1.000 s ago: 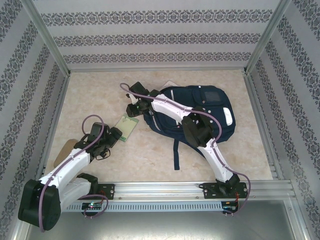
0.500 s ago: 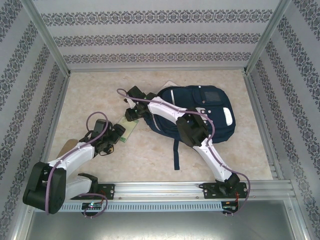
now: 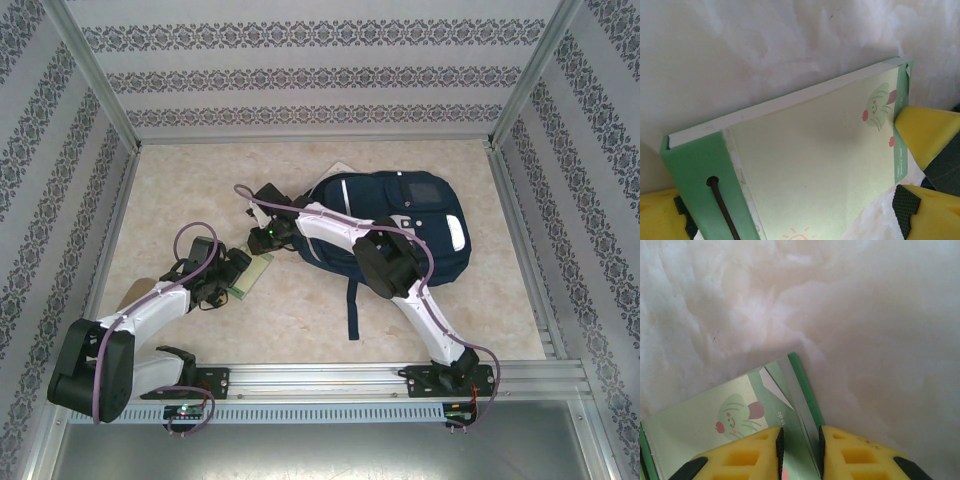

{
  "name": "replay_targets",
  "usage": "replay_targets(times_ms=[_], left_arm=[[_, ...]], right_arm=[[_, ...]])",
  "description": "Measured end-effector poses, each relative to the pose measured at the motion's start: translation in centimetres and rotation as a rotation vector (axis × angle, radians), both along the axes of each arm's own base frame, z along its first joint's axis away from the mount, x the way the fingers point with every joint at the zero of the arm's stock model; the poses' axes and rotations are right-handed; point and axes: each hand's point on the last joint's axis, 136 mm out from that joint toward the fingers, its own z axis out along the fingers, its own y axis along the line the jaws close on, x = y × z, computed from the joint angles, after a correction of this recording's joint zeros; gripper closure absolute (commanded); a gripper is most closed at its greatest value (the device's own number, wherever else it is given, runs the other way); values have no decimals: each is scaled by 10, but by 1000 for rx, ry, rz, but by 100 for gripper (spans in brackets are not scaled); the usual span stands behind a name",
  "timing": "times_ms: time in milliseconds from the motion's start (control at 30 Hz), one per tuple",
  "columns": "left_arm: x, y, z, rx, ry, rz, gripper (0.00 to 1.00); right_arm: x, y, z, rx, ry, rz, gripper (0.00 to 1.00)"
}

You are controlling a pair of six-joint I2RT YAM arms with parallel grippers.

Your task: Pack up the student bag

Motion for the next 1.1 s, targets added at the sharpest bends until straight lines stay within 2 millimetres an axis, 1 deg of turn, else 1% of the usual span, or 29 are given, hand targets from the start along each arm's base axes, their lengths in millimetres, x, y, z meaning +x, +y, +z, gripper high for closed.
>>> replay_targets(times_ms=[100,233,300,400,433,467,533,600,667,733,767,800,867,933,967,1000,1100], left_arm=[[-1,0,2,-19,-27,1,4],[-2,-2,12,-50,-104,-7,5],[-1,-8,23,-89,-160,-30,7],[8,-12,50,-119,-275,-40,14],[10,-12,56,-123,-299,-42,17],[12,-13,59,-121,-305,-45,20],[13,-13,55,-116,-285,-51,30],[13,-14,45,-106,-239,-54,37],[9,-10,29,-80,-170,-43,49],[5,-9,21,-65,-126,-45,57],[4,-8,20,-61,-114,-44,59],[3,-8,21,-57,-108,-45,63],[4,-8,26,-54,-107,-47,77],[5,-7,33,-47,-115,-44,87],[5,-5,37,-41,-121,-42,95],[5,-4,40,-35,-126,-38,100],[4,0,48,-13,-137,-37,100]], right_arm=[[-3,2,0,20,31,-20,73],[-10,6,1,51,80,-31,73],[-12,8,3,65,98,-30,73],[-16,12,6,89,124,-27,74],[-18,13,6,93,130,-24,74],[-20,14,7,96,136,-21,73],[-24,15,7,99,144,-12,73],[-27,16,7,99,148,-7,73],[-25,14,8,96,143,-13,73],[-26,11,6,87,151,-17,73],[-27,10,6,86,152,-17,73],[-27,10,6,86,152,-17,73],[-28,9,8,85,152,-16,72],[-29,5,10,79,155,-17,72],[-29,3,11,74,155,-20,71],[-28,1,12,69,151,-26,70],[-23,-8,24,54,124,-41,67]])
